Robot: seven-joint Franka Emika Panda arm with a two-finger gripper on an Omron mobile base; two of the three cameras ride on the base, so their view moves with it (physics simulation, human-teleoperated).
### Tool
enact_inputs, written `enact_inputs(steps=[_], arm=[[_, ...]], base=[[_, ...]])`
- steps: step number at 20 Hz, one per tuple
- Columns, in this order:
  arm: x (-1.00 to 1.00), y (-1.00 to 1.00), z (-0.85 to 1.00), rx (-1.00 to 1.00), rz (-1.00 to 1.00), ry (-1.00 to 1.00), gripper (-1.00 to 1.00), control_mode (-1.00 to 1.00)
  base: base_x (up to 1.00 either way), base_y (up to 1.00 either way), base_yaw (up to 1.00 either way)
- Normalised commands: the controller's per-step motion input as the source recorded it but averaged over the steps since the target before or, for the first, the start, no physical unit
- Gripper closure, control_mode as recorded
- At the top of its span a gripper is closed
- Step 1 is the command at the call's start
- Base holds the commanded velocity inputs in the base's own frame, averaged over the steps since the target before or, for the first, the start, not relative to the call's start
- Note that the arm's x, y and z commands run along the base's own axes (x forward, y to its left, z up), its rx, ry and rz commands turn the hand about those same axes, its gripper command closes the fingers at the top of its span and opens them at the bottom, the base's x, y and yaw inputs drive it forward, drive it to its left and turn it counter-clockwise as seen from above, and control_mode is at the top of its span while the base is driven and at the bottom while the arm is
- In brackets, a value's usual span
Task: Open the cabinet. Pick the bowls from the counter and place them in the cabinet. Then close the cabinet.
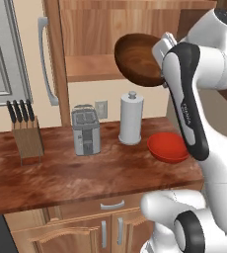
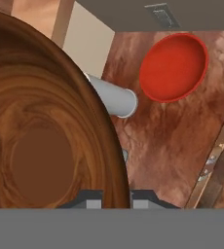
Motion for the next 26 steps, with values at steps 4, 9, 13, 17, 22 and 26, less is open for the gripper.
enact_inputs(steps=[4,9,13,17,22,26], arm=[[0.47,0.01,0.00,0.00,0.00,0.00,1.00,-1.00],[0.60,0.10,-0.11,0.03,0.00,0.00,1.00,-1.00],[0.57,0.24,-0.15,0.04,0.00,-0.01,1.00,-1.00],[0.15,0.25,-0.12,0.04,0.00,-0.14,1.00,-1.00],[0.14,0.17,-0.14,0.04,0.00,-0.14,1.00,-1.00],[0.07,0.04,-0.17,0.03,0.00,-0.02,1.00,-1.00]], base=[[0.00,0.00,0.00],[0.00,0.00,0.00],[0.00,0.00,0.00],[0.00,0.00,0.00],[0.00,0.00,0.00],[0.00,0.00,0.00]])
